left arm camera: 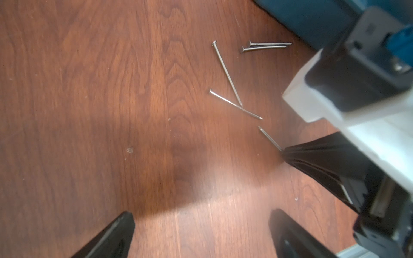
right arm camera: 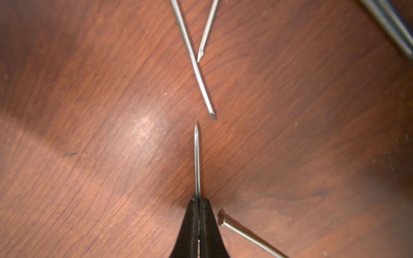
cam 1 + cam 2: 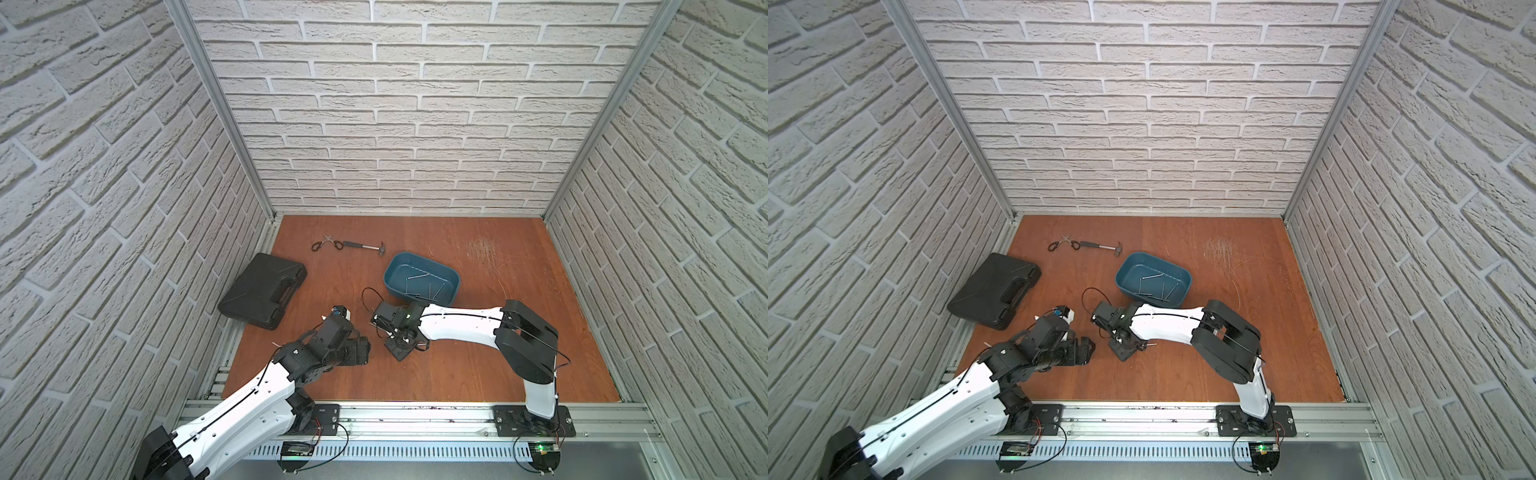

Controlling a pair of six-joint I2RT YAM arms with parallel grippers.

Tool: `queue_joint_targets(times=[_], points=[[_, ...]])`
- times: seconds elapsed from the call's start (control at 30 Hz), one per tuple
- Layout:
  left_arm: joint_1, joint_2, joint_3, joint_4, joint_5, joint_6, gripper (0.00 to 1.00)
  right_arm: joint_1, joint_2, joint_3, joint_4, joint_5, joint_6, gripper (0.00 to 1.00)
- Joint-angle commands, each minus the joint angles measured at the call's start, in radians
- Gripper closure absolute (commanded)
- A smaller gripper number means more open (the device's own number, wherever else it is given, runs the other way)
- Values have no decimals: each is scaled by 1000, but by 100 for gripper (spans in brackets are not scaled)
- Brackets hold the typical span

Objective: Put the nails on the desktop into the storage box
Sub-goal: Pick up the nail from the center of the board.

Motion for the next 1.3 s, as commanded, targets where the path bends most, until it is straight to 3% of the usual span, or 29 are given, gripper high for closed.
queue_joint_targets(times=[0.0,0.73,1.03,1.27], points=[[8,4,-8,26,-3,-10,2,10,-65,-12,-16,2,-9,97],[17,45,58,87,-11,43,2,-37,-214,31,-137,72,-44,97],[40,160,151,160,27,114,2,-175,-238,133,-185,72,-110,97],[88,212,205,202,74,142,2,-322,-163,279,-228,63,-164,97]])
